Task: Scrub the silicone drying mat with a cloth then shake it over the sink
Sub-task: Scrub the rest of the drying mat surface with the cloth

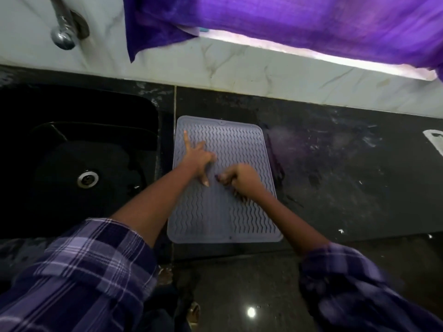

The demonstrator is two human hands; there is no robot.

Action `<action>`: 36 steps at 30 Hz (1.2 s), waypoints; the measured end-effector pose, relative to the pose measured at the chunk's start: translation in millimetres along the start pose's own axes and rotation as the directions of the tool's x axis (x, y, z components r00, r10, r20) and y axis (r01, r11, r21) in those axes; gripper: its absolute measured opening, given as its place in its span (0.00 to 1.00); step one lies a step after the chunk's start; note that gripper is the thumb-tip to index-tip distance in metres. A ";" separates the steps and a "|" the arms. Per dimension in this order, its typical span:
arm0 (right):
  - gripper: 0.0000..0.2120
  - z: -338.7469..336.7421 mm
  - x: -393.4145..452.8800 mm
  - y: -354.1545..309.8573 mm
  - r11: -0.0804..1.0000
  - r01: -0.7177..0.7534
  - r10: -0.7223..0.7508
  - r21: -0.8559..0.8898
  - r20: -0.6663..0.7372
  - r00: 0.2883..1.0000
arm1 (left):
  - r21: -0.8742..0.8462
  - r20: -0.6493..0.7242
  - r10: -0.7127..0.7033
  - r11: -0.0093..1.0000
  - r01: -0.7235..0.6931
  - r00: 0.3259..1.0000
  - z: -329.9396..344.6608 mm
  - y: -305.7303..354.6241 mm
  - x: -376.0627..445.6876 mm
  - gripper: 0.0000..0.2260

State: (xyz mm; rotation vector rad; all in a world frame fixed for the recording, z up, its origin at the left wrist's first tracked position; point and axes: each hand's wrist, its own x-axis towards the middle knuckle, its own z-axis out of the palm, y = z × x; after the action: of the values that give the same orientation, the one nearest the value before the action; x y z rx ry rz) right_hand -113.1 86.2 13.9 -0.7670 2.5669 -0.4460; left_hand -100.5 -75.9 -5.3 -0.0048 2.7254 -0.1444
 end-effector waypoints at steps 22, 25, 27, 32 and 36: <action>0.15 55.0 -95.9 -8.3 0.816 0.253 -0.166 -0.520 0.209 0.964 | 0.073 0.038 -0.019 0.997 0.016 0.999 -5.1 17.8 -32.8 0.41; 0.16 48.6 -74.9 -14.7 0.800 0.301 -0.259 -0.519 0.154 0.953 | 0.098 0.035 -0.005 0.995 0.001 0.999 -7.9 20.6 -26.4 0.35; 0.17 48.6 -71.5 -11.8 0.793 0.399 -0.320 -0.460 0.242 0.916 | 0.130 0.009 0.023 0.991 -0.024 1.000 -6.8 18.9 -20.5 0.33; 0.14 -6.4 -36.6 42.0 0.888 0.305 -0.256 -0.345 0.180 0.950 | 0.067 -0.063 0.057 0.996 -0.053 0.996 -11.1 2.7 4.6 0.31; 0.17 -62.3 28.1 71.8 0.981 0.045 -0.049 -0.190 -0.016 0.999 | -0.055 -0.091 -0.039 0.998 0.034 0.995 -24.3 1.0 37.3 0.19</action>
State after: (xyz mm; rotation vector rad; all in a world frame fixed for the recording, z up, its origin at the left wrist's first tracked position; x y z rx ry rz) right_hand -196.0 138.3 29.3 -0.8947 2.6421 -0.2256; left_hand -144.3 -73.3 1.8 -0.0650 2.8219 -0.0847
